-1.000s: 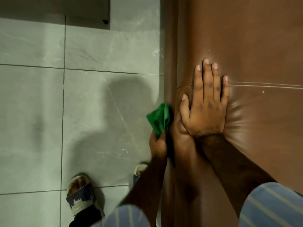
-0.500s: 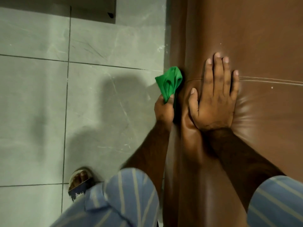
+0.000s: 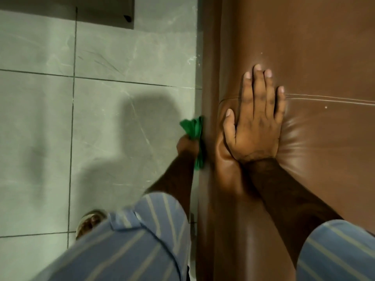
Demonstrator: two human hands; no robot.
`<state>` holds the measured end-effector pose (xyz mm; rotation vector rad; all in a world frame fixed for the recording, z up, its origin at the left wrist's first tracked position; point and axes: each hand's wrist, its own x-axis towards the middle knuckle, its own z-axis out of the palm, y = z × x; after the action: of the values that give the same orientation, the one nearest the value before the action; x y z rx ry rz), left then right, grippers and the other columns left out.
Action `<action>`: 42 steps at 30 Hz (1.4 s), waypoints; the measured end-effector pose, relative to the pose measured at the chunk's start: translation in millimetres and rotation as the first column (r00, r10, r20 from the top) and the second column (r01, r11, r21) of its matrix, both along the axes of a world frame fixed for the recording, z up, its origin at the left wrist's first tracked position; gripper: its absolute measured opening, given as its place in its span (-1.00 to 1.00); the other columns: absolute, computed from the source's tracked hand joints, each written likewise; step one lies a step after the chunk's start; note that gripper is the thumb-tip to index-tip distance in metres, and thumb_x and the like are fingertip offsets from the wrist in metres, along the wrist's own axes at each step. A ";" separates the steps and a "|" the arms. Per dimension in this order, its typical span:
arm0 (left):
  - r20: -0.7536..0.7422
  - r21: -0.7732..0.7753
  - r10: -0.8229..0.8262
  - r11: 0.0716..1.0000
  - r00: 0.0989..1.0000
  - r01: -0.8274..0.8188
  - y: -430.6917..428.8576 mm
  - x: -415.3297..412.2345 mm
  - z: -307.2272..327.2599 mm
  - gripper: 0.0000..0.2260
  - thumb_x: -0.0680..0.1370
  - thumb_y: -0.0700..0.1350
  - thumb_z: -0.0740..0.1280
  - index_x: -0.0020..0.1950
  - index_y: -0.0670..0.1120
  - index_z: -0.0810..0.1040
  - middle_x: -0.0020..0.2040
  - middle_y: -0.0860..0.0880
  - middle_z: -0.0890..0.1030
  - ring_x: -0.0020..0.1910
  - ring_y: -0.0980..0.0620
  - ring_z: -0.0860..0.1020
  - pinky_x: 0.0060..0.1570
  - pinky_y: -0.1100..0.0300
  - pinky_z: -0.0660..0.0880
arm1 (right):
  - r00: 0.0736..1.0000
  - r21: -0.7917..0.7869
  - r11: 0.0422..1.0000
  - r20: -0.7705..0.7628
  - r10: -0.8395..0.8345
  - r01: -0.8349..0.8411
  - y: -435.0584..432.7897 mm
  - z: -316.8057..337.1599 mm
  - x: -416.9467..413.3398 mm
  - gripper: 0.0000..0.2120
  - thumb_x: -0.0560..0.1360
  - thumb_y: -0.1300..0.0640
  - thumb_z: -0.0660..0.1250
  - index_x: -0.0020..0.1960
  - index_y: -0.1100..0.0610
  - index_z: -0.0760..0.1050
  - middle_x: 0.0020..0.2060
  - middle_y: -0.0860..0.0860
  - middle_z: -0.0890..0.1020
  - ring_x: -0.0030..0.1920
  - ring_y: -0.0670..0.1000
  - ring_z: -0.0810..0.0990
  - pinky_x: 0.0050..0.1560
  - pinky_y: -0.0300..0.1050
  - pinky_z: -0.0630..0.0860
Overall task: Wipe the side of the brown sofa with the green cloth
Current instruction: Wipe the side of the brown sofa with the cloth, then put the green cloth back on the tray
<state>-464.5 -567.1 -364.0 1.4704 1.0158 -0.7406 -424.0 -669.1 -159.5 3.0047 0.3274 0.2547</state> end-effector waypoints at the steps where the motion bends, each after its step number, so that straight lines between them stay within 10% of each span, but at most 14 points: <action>1: 0.087 0.006 0.060 0.998 0.994 -0.061 4.9 24.9 0.3 -0.55 0.41 0.13 0.33 0.13 -0.14 0.69 0.09 -0.21 0.74 0.10 -0.25 0.69 0.20 -0.20 0.62 | 1.000 0.004 1.000 0.003 0.001 -0.001 0.8 -0.1 0.3 -0.25 0.64 -0.07 0.17 0.73 0.18 0.03 0.73 0.15 0.11 0.73 0.15 0.05 0.71 0.30 0.04; 8: 0.195 -0.198 0.375 0.920 0.906 -0.338 -23.6 -31.0 59.0 -0.70 0.44 0.08 0.44 0.10 -0.02 0.71 0.07 -0.10 0.77 0.12 -0.15 0.71 0.20 -0.21 0.62 | 0.999 -0.016 1.000 -0.041 -0.001 0.000 -0.2 1.1 1.3 -0.23 0.64 -0.07 0.17 0.73 0.18 -0.02 0.73 0.15 0.07 0.74 0.15 0.01 0.72 0.29 0.01; 15: 0.032 -0.041 0.005 0.999 0.999 -0.004 14.5 -128.4 109.3 -0.72 0.46 -0.07 0.39 0.14 -0.10 0.69 0.03 -0.15 0.74 0.05 -0.17 0.69 0.14 -0.06 0.63 | 0.994 0.019 0.999 -0.105 -0.042 0.045 6.9 13.6 0.0 -0.26 0.65 -0.06 0.13 0.73 0.17 -0.01 0.74 0.12 0.06 0.74 0.14 0.01 0.72 0.27 0.00; 23: 0.311 0.290 -0.138 0.956 0.940 0.045 207.1 25.8 242.3 -0.87 0.56 -0.12 0.39 0.01 -0.17 0.63 -0.10 -0.15 0.67 -0.10 -0.08 0.61 -0.02 0.04 0.58 | 0.875 0.200 0.937 -0.453 -0.172 0.287 66.2 83.5 23.9 -0.07 0.57 -0.36 -0.11 0.71 0.27 0.01 0.73 0.20 0.06 0.73 0.22 0.04 0.71 0.29 0.06; 31: 0.356 0.620 -0.408 0.776 0.840 0.114 379.0 153.4 395.5 -0.83 0.55 -0.12 0.39 -0.03 -0.24 0.62 -0.06 -0.24 0.65 -0.09 -0.18 0.61 -0.15 0.10 0.43 | 0.911 0.413 0.910 -0.382 0.153 0.020 214.1 216.3 137.5 -0.16 0.60 -0.28 -0.11 0.73 0.19 -0.02 0.74 0.11 0.03 0.74 0.07 -0.01 0.73 0.08 0.02; 42: 0.222 0.859 -0.688 0.473 0.691 0.195 497.7 362.1 396.4 -0.73 0.60 -0.12 0.35 0.28 -0.18 0.54 0.22 -0.21 0.56 0.22 -0.18 0.55 0.30 -0.11 0.54 | 0.829 0.381 0.910 -0.447 0.336 -0.163 336.4 173.8 358.5 -0.35 0.77 -0.14 -0.01 0.74 0.13 -0.06 0.74 0.09 0.00 0.74 0.08 -0.04 0.72 0.01 -0.07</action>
<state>-102.4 -69.4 32.4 2.6524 0.4309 -0.1231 -65.5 -332.6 14.3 3.3069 0.8121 -0.5363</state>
